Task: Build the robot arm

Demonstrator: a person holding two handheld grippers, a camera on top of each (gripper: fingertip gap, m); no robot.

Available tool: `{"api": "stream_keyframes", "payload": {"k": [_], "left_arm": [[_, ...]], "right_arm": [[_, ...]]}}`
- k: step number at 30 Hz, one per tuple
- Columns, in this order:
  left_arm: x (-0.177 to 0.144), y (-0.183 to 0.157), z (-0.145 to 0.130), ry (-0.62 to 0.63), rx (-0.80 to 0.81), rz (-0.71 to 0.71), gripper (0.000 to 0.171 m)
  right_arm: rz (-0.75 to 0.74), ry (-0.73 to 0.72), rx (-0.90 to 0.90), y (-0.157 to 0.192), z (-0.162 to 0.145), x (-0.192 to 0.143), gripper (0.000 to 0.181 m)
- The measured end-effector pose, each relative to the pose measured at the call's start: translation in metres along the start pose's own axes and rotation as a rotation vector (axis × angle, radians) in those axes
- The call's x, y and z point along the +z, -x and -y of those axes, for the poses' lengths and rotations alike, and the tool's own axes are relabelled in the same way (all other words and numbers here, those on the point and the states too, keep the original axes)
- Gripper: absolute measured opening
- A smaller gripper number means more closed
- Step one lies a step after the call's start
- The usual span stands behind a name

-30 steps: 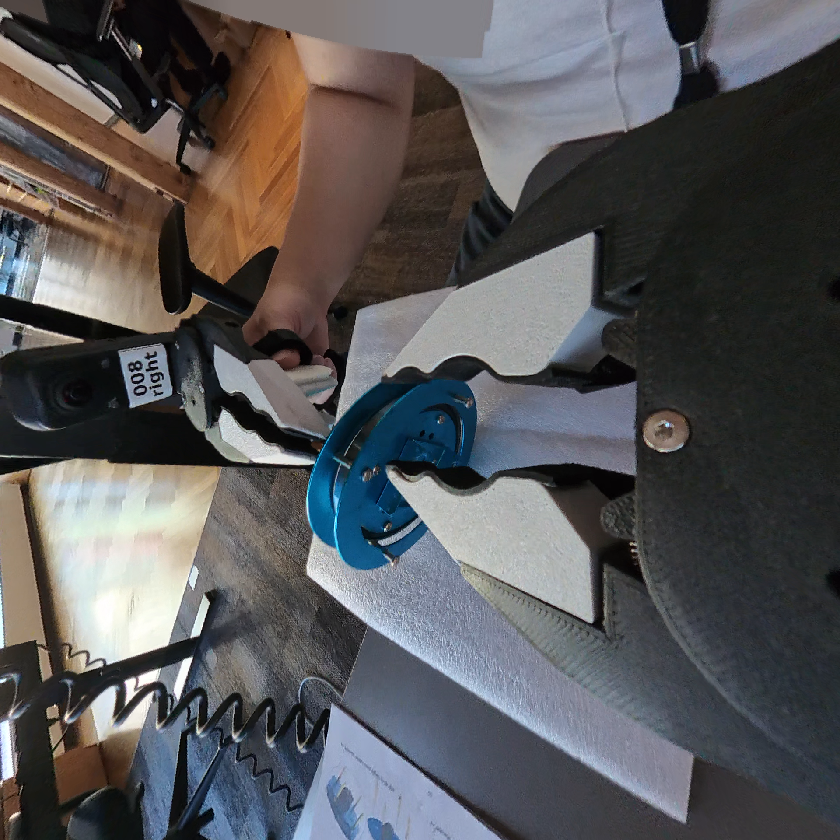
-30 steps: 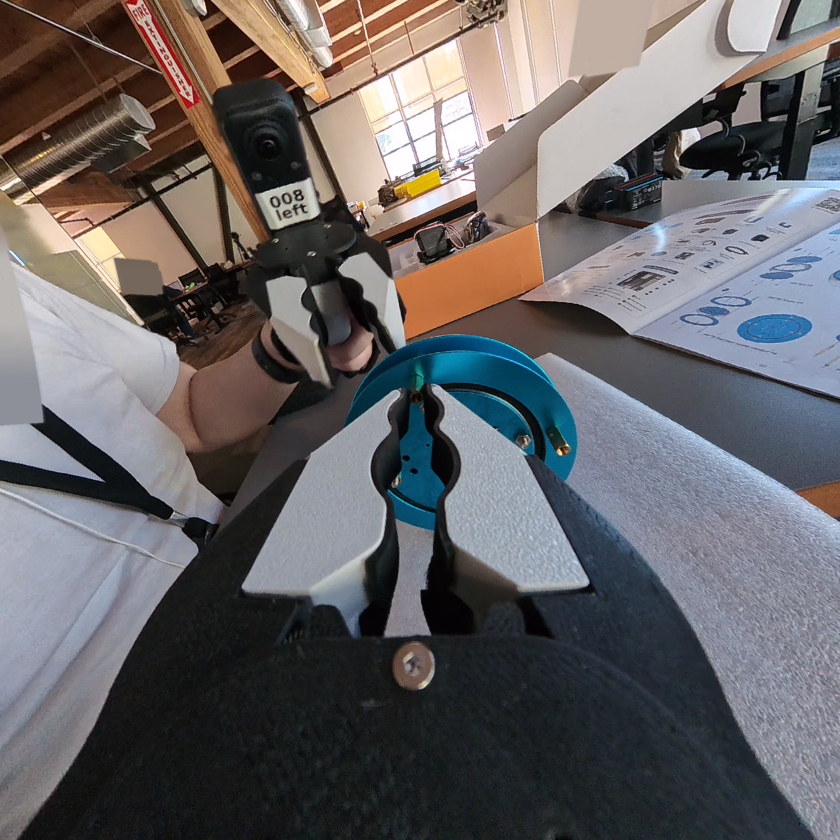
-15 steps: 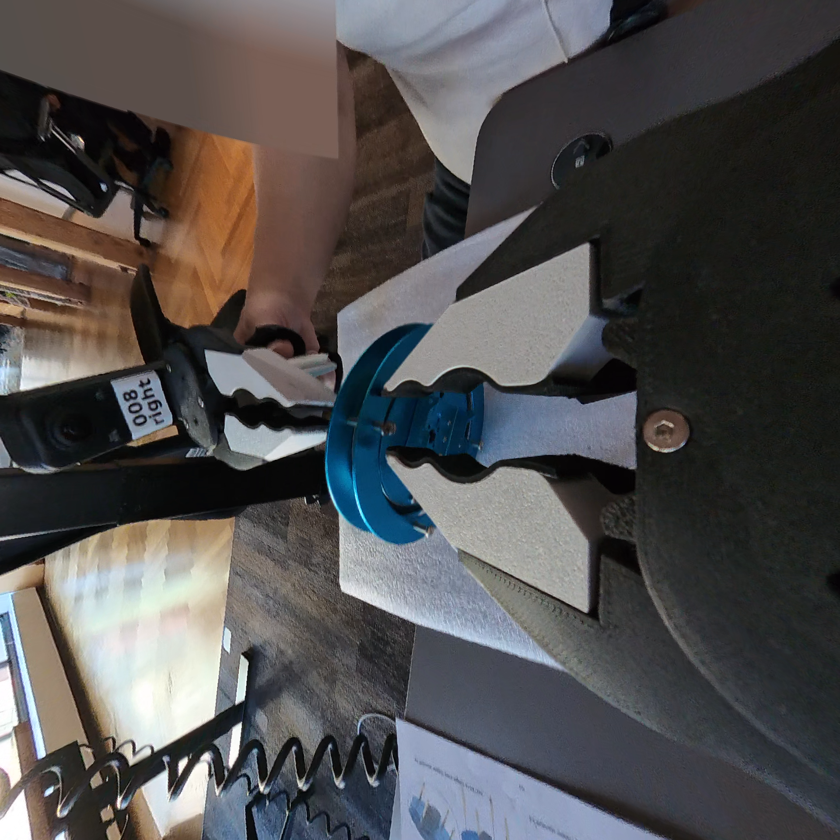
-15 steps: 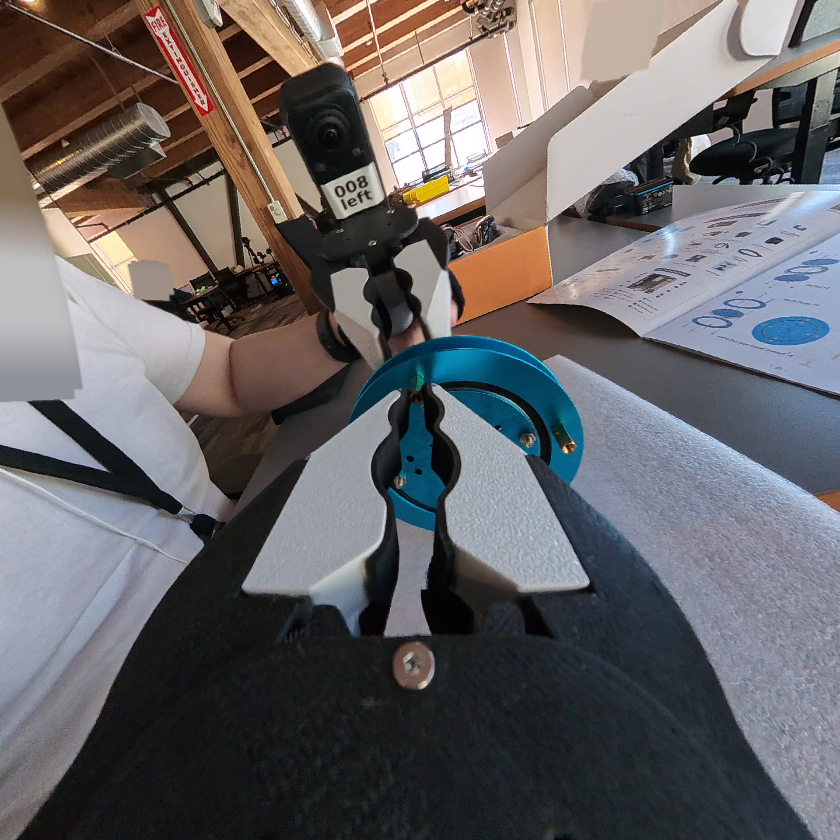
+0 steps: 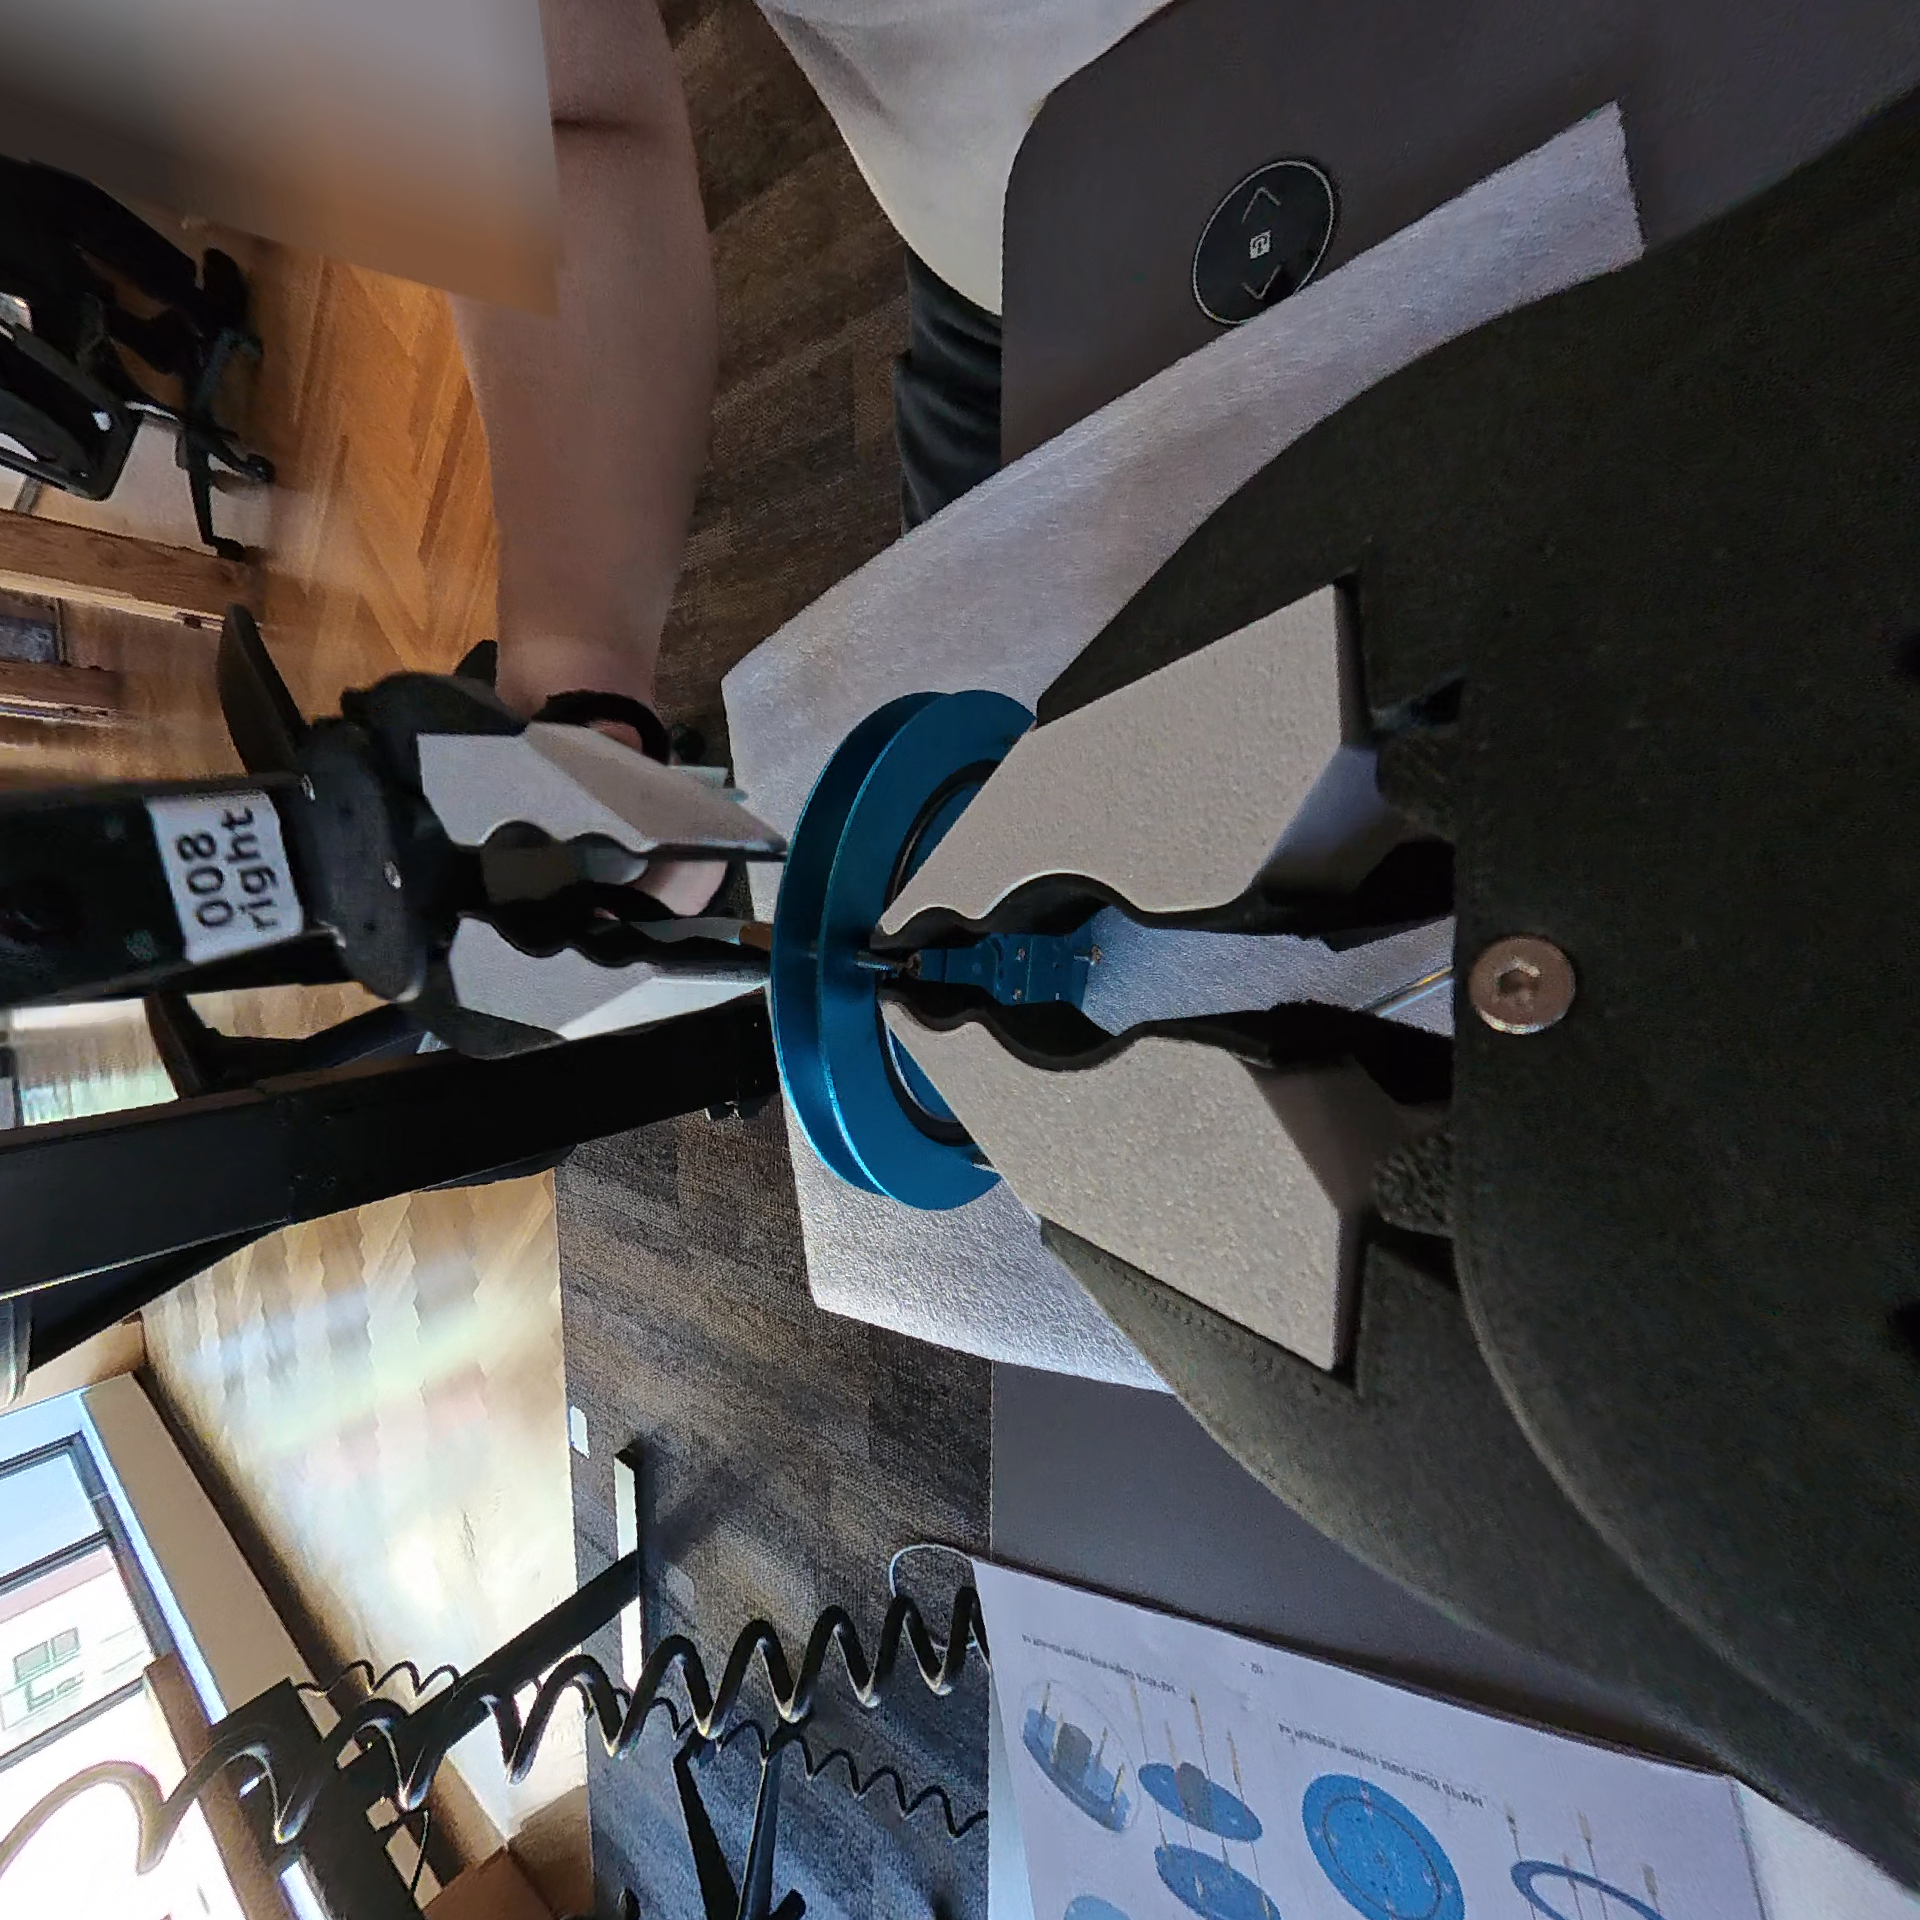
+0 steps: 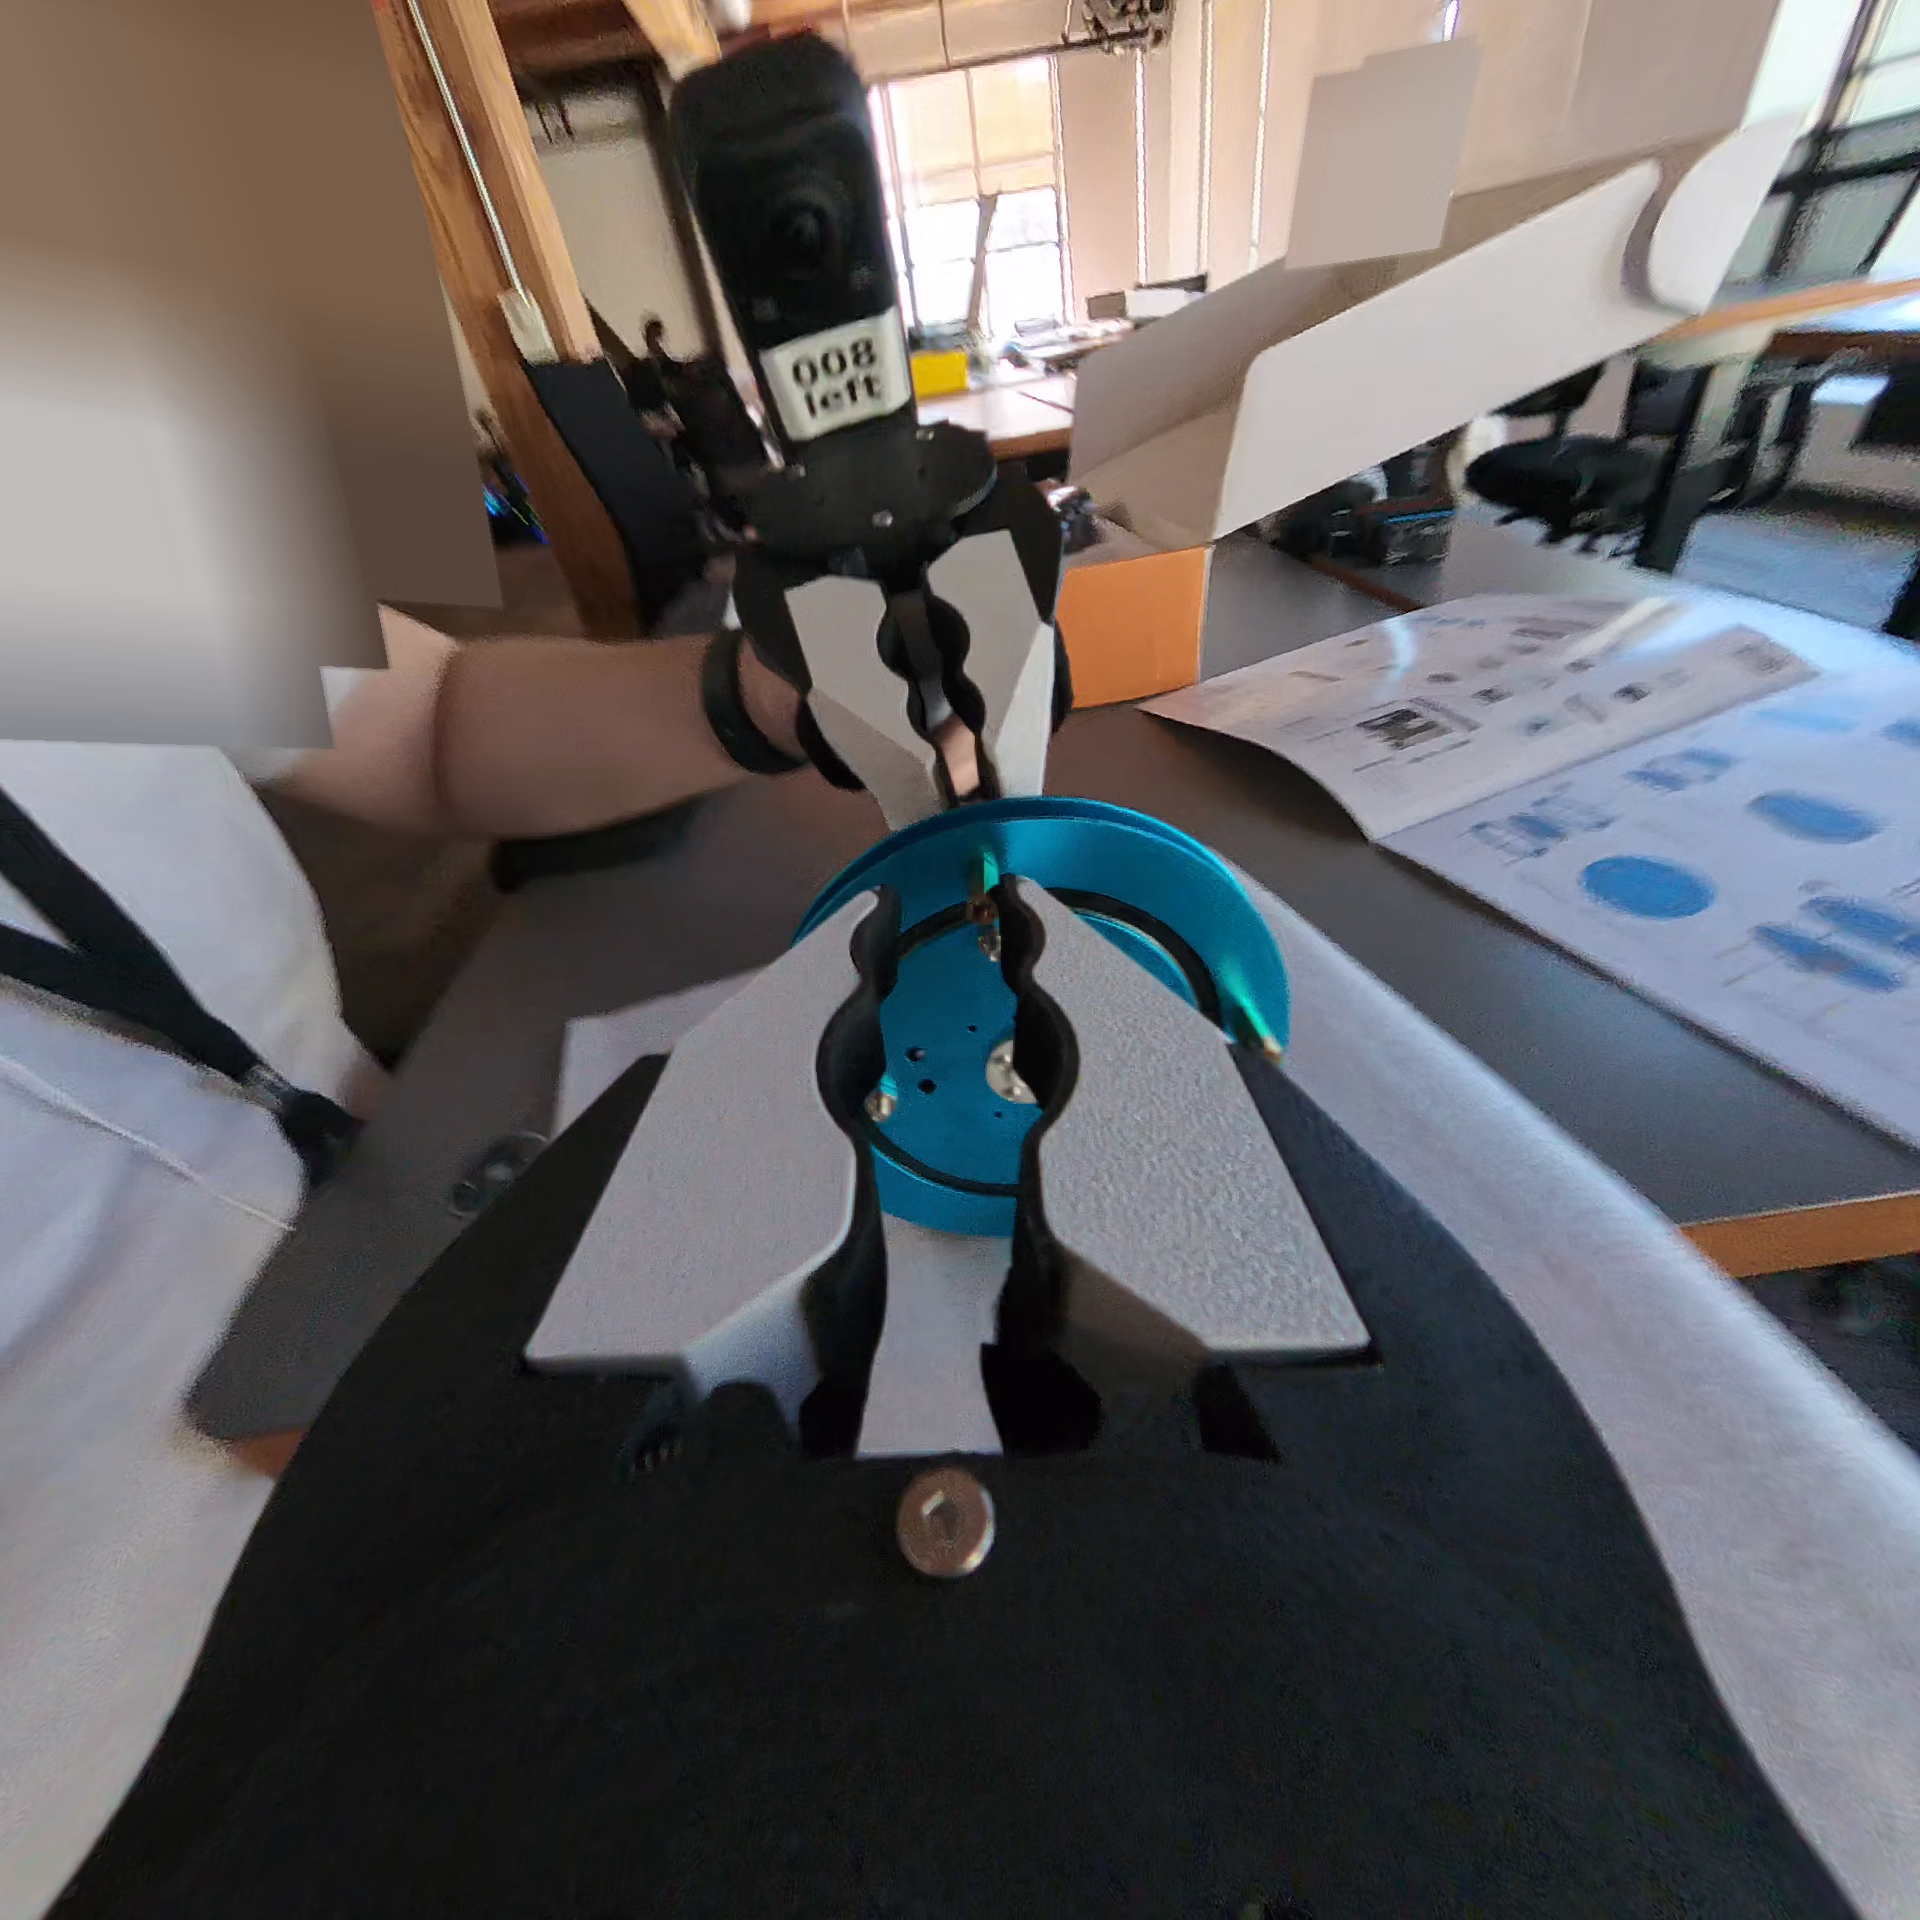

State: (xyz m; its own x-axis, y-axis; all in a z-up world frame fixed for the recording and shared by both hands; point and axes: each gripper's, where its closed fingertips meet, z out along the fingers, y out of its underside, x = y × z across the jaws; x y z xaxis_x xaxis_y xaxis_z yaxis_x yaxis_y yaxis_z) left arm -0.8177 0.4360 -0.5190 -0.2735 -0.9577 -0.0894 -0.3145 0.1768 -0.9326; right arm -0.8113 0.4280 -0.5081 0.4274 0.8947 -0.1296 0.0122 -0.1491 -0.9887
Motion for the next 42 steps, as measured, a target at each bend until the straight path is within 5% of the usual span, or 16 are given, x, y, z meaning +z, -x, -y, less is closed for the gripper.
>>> {"api": "stream_keyframes", "payload": {"k": [6,12,22,25,32,38,42], "left_arm": [[0.0,-0.002,0.0,0.006,0.007,-0.015,0.004],[0.001,-0.003,0.001,0.009,0.018,-0.023,0.004],[0.001,-0.003,0.0,0.022,0.041,-0.011,0.003],[0.001,-0.003,0.0,0.025,0.06,0.002,0.003],[0.001,-0.005,0.0,0.05,0.125,0.025,0.003],[-0.002,-0.002,-0.002,0.054,0.106,0.024,0.004],[-0.001,-0.003,-0.002,0.046,0.092,0.008,0.003]], "right_arm": [[-0.086,0.103,-0.235,-0.004,0.006,0.002,0.005],[-0.071,0.162,-0.291,-0.003,0.007,0.001,0.014],[-0.065,0.227,-0.305,-0.003,0.001,0.003,0.004],[-0.059,0.229,-0.245,-0.003,0.0,0.002,0.003],[0.109,0.166,0.301,0.004,0.001,0.005,0.0],[-0.056,0.131,-0.204,-0.002,0.009,-0.008,0.01],[-0.084,0.204,-0.322,0.0,0.003,-0.003,0.017]]}}
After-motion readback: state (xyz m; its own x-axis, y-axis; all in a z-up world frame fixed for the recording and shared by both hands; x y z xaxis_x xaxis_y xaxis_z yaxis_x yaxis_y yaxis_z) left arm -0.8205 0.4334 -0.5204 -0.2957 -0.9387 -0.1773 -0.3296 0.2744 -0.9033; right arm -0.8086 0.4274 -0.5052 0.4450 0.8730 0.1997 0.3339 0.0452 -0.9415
